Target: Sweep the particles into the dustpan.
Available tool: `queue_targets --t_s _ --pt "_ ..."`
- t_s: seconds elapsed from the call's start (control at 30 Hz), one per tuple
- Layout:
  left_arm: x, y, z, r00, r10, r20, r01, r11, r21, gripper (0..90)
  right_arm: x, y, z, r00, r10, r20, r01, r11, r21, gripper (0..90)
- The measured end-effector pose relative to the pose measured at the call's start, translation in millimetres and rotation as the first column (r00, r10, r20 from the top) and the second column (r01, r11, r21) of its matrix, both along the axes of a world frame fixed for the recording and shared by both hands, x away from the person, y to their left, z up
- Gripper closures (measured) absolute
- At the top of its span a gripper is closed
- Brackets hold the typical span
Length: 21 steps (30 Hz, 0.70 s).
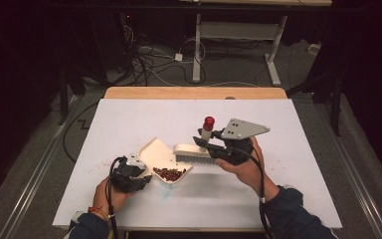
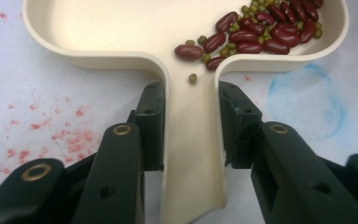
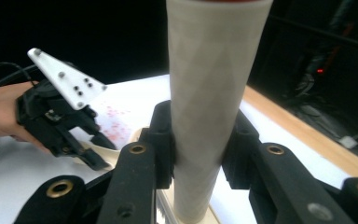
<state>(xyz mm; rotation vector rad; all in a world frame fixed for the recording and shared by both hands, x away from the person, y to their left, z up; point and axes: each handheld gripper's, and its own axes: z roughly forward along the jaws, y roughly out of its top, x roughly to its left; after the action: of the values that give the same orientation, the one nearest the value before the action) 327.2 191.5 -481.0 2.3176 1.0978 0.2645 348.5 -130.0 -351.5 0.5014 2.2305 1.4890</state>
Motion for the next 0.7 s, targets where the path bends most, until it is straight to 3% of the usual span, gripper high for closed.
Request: queue_targets --t_s 0.33,0.7 --pt "-0.4 2.3 0.0 1.0 0.002 0.006 -0.002 1.0 0.004 63.1 -7.6 -55.5 15.7 0.9954 -0.094 0.015 0.094 0.9956 0.0 69.8" --pt "-0.5 3.6 -0.5 1.0 0.0 0.005 0.0 1.0 0.003 63.1 -15.6 -95.9 11.6 0.987 -0.161 -0.003 0.161 0.9867 -0.026 69.8"
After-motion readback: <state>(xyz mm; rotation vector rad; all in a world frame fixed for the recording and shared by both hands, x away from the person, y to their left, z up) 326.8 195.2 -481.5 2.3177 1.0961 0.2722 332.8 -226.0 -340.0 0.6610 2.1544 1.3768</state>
